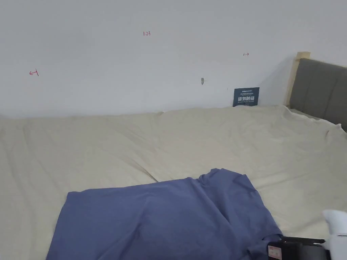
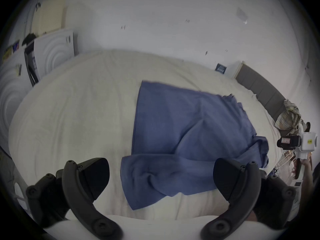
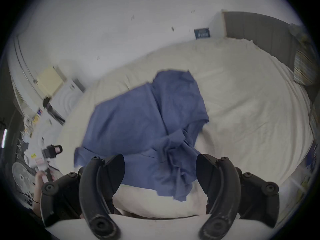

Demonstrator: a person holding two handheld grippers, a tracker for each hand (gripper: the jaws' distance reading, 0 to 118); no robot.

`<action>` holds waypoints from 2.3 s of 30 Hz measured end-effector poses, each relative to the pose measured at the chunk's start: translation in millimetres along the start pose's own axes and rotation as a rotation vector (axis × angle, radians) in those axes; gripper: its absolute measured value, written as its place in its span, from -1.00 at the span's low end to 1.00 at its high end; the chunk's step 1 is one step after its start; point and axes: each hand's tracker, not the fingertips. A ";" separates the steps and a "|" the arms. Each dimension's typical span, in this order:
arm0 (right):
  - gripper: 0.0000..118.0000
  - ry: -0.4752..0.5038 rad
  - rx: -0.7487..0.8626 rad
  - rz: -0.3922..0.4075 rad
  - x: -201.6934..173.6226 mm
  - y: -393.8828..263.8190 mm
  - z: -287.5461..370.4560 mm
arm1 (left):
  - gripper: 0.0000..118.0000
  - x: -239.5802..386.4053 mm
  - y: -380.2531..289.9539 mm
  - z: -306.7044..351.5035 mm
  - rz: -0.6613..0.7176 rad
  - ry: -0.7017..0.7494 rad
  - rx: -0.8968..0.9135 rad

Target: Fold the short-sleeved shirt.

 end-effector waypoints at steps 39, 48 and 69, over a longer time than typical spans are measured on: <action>-0.99 -0.203 -0.366 0.021 70.6 219.4 -283.2 | -1.00 -24.1 -9.3 -54.9 0.181 0.042 0.030; -0.98 -0.159 -0.218 0.100 59.8 224.9 -243.9 | -1.00 -30.1 70.2 -73.1 0.148 -0.029 0.061; -0.98 -0.090 -0.303 0.106 53.1 210.1 -258.3 | 0.90 -56.8 221.1 -335.7 -0.021 0.097 -0.370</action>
